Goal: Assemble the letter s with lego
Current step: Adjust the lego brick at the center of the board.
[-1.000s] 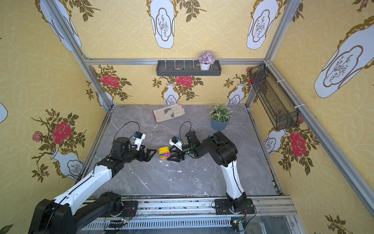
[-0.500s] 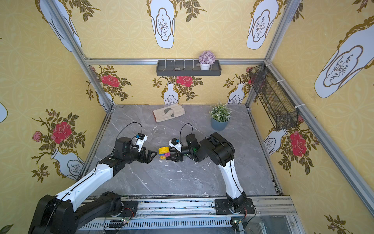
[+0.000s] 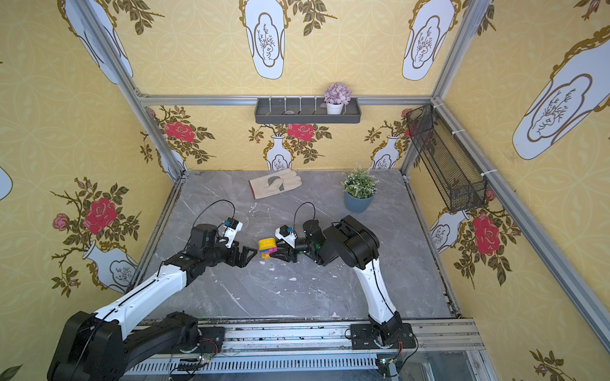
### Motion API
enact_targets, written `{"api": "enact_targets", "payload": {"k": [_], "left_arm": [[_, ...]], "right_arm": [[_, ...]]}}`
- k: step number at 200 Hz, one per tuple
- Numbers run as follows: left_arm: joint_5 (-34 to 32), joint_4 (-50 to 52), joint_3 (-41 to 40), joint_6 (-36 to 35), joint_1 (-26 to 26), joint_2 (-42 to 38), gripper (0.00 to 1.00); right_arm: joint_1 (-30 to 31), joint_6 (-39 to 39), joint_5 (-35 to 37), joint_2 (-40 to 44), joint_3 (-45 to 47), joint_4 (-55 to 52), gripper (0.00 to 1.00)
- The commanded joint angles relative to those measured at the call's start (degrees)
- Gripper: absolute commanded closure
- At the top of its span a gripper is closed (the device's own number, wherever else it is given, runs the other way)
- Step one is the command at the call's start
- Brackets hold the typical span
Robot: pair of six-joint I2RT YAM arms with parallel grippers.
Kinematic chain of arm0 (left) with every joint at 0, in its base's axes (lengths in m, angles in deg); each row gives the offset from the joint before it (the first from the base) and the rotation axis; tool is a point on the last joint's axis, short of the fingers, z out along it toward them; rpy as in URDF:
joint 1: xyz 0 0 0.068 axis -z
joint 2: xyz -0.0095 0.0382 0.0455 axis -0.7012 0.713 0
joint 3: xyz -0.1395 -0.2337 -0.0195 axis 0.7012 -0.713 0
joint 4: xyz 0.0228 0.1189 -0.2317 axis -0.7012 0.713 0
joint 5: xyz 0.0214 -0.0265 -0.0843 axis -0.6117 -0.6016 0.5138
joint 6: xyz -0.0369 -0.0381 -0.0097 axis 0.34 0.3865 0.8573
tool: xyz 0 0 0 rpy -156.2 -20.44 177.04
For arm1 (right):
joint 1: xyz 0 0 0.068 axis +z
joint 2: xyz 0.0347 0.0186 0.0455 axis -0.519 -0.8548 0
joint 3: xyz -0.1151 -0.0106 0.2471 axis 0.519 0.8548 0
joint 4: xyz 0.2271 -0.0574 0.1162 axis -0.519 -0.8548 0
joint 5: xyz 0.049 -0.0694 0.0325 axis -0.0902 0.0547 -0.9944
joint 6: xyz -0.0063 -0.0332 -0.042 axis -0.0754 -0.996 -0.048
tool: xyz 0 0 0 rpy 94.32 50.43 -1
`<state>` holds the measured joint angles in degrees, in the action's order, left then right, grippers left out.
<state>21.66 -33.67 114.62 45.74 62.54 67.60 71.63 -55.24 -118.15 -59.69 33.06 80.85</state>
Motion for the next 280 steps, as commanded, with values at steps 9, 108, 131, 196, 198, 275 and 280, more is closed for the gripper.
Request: {"api": "enact_targets", "payload": {"k": [9, 108, 131, 196, 198, 275, 280], "left_arm": [[0.3, 0.0, 0.2, -0.3, -0.1, 0.4, 0.01], [0.0, 0.0, 0.2, -0.3, -0.1, 0.3, 0.01], [-0.1, 0.1, 0.3, -0.2, -0.1, 0.2, 0.01], [-0.4, -3.2, 0.6, 1.6, -0.1, -0.2, 0.01], [-0.4, -3.3, 0.7, 1.7, -0.1, -0.3, 0.01], [-0.4, -4.5, -0.6, 3.2, -0.1, -1.6, 0.01], [-0.4, -4.4, -0.6, 3.2, -0.1, -1.7, 0.01]], "right_arm": [[0.2, 4.7, 1.4, -1.7, 0.9, -15.4, 0.56], [-0.2, 5.1, 0.6, 0.2, 2.2, -16.1, 0.67], [-1.0, 6.3, 0.0, 2.1, 2.7, -17.2, 0.68], [-2.2, 6.7, 0.0, 9.8, 3.5, -29.5, 0.67], [-2.3, 6.8, 0.0, 10.0, 3.5, -29.8, 0.67], [-3.1, 9.9, -2.0, 11.0, 3.0, -34.1, 0.66], [-3.3, 10.3, -2.3, 10.8, 3.0, -33.8, 0.67]]}}
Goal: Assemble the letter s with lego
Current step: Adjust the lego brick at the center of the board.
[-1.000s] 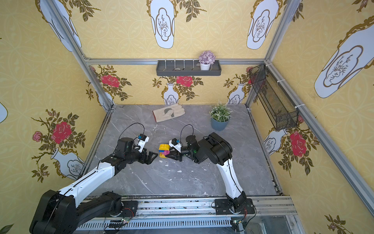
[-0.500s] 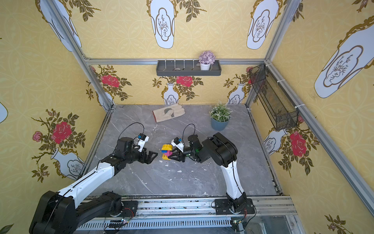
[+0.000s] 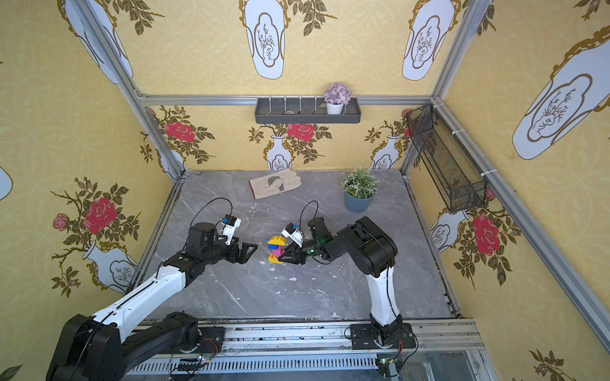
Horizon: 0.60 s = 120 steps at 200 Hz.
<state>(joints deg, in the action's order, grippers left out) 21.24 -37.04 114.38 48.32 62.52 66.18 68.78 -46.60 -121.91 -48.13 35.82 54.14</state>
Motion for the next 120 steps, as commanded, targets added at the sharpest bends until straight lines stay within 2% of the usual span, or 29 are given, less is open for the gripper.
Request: {"api": "enact_targets", "payload": {"k": [1, 42, 120], "left_arm": [[-0.1, -1.0, -0.4, 0.7, 0.0, -0.3, 0.01], [0.3, -1.0, -0.3, 1.2, 0.0, -0.4, 0.01], [0.7, -1.1, -0.1, 0.8, 0.0, 0.6, 0.01]], "right_arm": [[-0.5, 1.8, 1.2, -0.8, 0.2, -7.0, 0.67], [-2.1, 7.0, -3.7, -2.0, -0.1, -2.6, 0.66], [-3.0, 9.9, -8.4, -5.4, -4.0, -5.4, 0.67]]}}
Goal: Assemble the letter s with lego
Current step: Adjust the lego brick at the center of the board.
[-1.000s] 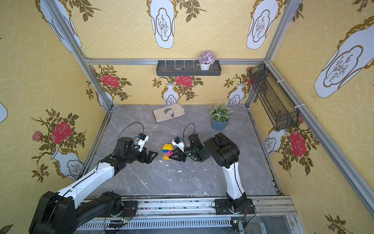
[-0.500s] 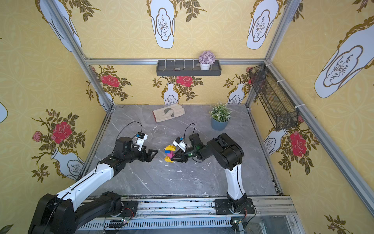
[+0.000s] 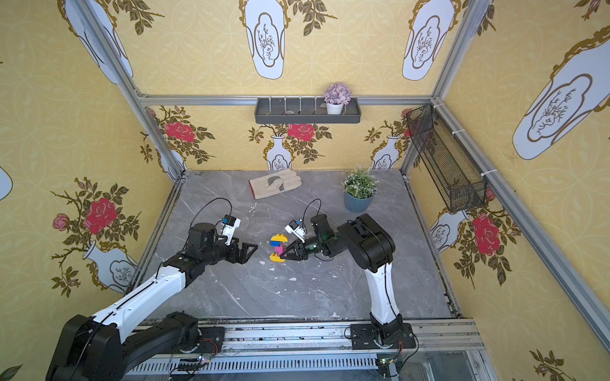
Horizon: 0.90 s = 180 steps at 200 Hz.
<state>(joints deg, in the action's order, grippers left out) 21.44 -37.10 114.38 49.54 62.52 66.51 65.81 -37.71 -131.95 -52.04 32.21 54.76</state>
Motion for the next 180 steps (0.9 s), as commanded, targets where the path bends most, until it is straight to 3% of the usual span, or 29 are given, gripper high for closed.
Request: {"api": "enact_targets", "payload": {"k": [1, 136, 180], "left_arm": [[0.6, -1.0, -0.1, -0.4, 0.0, 0.3, 0.01], [0.5, -0.7, -0.3, -1.0, -0.1, 0.3, 0.01], [0.1, -0.5, -0.2, -1.1, 0.0, -0.1, 0.01]], "right_arm": [[0.0, 0.9, 1.7, -1.5, -0.4, -6.1, 0.67], [-1.9, 3.0, 0.2, -7.1, -6.7, -17.7, 0.67], [-2.2, -0.6, 3.3, -7.0, -10.1, -30.5, 0.67]]}}
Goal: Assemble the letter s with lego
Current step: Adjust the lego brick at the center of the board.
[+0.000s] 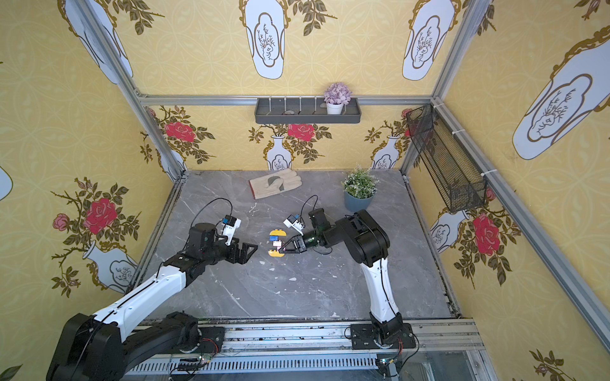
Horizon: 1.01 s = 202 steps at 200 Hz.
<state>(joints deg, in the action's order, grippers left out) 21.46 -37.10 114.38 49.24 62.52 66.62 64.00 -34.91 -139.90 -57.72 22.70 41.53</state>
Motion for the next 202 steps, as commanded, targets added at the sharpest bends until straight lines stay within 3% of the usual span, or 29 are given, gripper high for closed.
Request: {"api": "enact_targets", "payload": {"k": [1, 68, 202], "left_arm": [[0.1, -0.5, -0.2, -0.8, 0.0, -0.2, 0.01], [0.0, -1.1, -0.4, -0.6, -0.1, -0.6, 0.01], [-0.1, -0.9, -0.6, -1.0, -0.4, -1.2, 0.01]], "right_arm": [[-0.5, -3.5, 11.3, -1.2, -0.7, -17.6, 0.67], [-1.4, -4.8, 15.1, -0.3, -2.9, -28.4, 0.67], [-3.1, -5.6, 13.1, -4.4, -9.2, -40.4, 0.64]]}}
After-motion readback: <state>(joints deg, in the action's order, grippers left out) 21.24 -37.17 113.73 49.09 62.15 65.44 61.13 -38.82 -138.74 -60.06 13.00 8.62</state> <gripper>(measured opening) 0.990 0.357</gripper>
